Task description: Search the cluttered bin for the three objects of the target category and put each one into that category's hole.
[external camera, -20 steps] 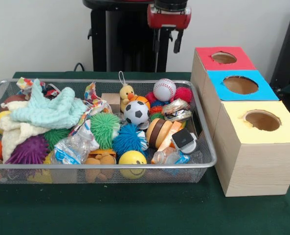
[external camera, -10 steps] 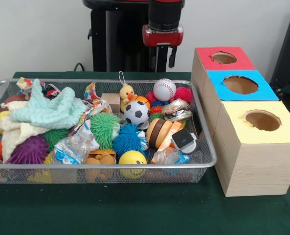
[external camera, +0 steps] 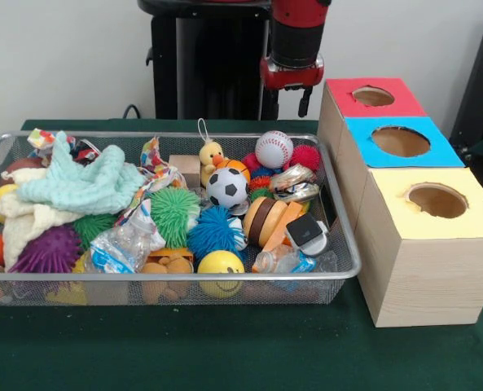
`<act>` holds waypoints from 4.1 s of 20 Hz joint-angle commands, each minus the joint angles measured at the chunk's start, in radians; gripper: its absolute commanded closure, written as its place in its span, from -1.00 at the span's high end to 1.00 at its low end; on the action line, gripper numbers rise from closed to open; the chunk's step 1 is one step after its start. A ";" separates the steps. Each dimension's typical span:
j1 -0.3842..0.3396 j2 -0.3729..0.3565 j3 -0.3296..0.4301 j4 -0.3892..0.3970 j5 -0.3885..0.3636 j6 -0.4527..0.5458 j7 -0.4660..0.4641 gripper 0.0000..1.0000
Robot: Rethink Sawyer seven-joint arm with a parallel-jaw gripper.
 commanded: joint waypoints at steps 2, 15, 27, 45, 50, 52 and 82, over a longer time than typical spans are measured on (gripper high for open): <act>0.006 0.009 0.008 -0.042 0.258 0.003 0.372 1.00; -0.011 0.016 -0.001 -0.180 0.322 0.145 0.232 1.00; -0.007 -0.082 -0.043 -0.266 0.224 0.409 0.105 1.00; -0.146 -0.104 0.069 -0.387 0.021 0.570 -0.009 1.00; -0.178 -0.084 0.094 -0.427 -0.027 0.565 -0.042 1.00; -0.196 -0.076 0.107 -0.452 -0.048 0.569 -0.063 1.00; -0.324 -0.013 0.191 -0.739 -0.141 0.864 -0.167 1.00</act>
